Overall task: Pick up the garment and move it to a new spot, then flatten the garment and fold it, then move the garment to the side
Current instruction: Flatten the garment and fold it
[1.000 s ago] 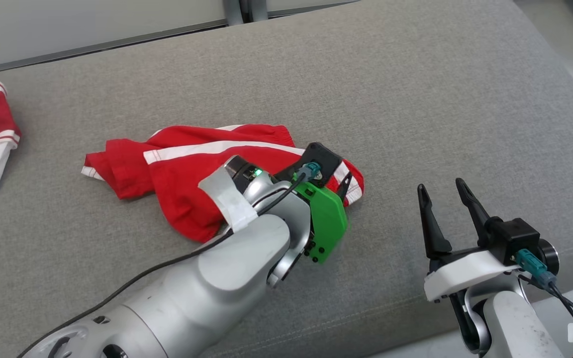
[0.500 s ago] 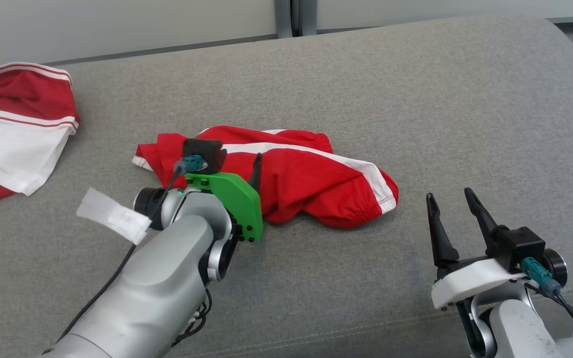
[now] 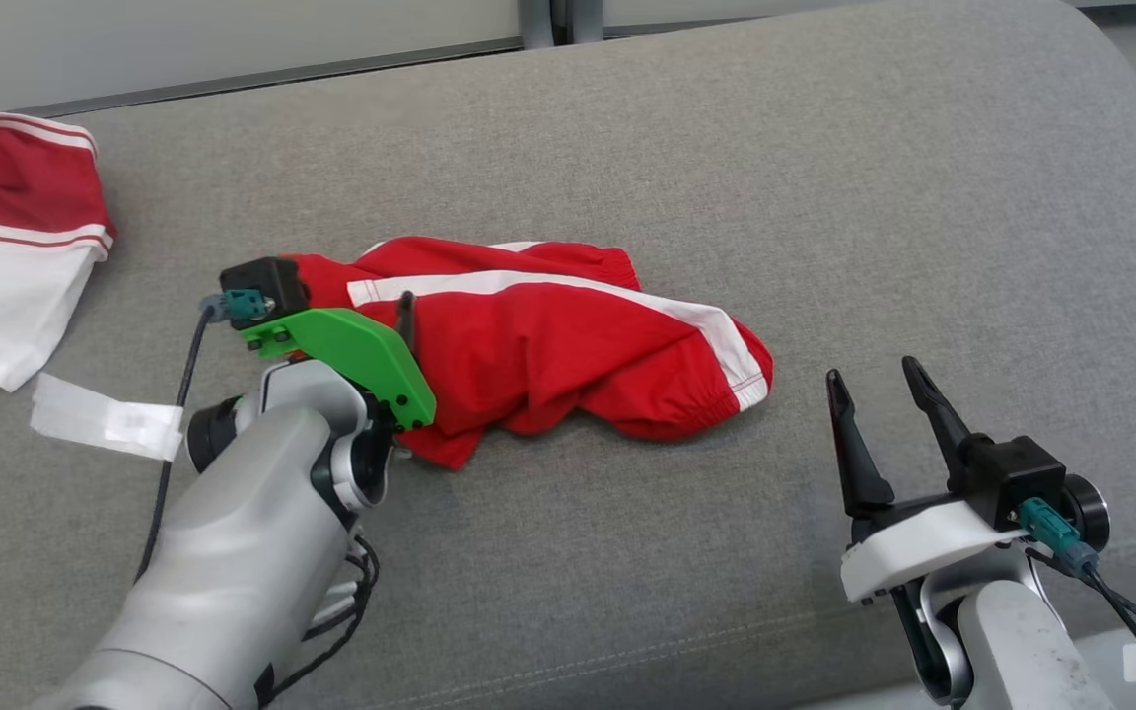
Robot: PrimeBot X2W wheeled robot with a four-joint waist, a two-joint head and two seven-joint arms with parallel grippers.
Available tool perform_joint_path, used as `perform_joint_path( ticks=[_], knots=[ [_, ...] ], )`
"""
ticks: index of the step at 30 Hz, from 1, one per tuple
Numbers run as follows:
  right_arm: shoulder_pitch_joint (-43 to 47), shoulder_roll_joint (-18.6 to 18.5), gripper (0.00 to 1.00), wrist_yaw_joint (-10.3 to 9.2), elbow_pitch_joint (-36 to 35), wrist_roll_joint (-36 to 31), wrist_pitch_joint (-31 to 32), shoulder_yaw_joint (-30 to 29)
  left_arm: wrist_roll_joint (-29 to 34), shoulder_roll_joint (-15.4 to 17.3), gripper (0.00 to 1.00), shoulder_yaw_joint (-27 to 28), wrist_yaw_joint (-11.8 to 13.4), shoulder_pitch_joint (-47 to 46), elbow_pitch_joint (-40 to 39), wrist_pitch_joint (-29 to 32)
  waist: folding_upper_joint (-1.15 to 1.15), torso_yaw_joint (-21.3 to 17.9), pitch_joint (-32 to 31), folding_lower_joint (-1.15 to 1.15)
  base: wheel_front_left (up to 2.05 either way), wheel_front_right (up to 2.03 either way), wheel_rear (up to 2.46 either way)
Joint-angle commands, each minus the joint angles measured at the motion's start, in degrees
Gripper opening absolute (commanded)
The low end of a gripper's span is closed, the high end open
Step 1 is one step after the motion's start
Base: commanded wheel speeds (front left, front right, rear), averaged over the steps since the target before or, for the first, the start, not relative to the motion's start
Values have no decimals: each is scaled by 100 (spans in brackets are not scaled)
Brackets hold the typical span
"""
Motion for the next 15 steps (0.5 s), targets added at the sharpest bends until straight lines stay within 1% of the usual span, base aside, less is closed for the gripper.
perform_joint_path(
  ticks=[1,4,8,12,13,14,15],
  knots=[
    [-80,-19,100,-2,-36,-59,-25,-15,48,85,100,25,-28,-145,162,-73,0,-170,162,0,0,0,0],
    [-75,-18,100,-2,-45,-58,-24,-41,-53,92,100,149,-68,-255,399,-137,0,-248,244,0,0,0,0],
    [-98,-18,100,-2,-57,-55,-25,-52,-119,85,100,202,-112,-361,704,-73,0,-307,311,0,0,0,0],
    [-100,-17,100,-2,-73,-51,-24,-61,-122,21,100,206,-247,-473,902,-105,0,-325,354,0,0,0,0],
    [-98,-18,100,-2,-74,-54,-24,-67,-127,-5,98,198,-288,-499,942,-93,0,-318,357,0,0,0,0],
    [-102,-18,100,-2,-70,-57,-24,-71,-125,-30,82,187,-330,-526,977,-88,0,-312,357,0,0,0,0],
    [-108,-18,100,-2,-60,-56,-24,-64,-118,-48,73,177,-361,-546,1018,-85,0,-308,355,0,0,0,0]
  ],
)
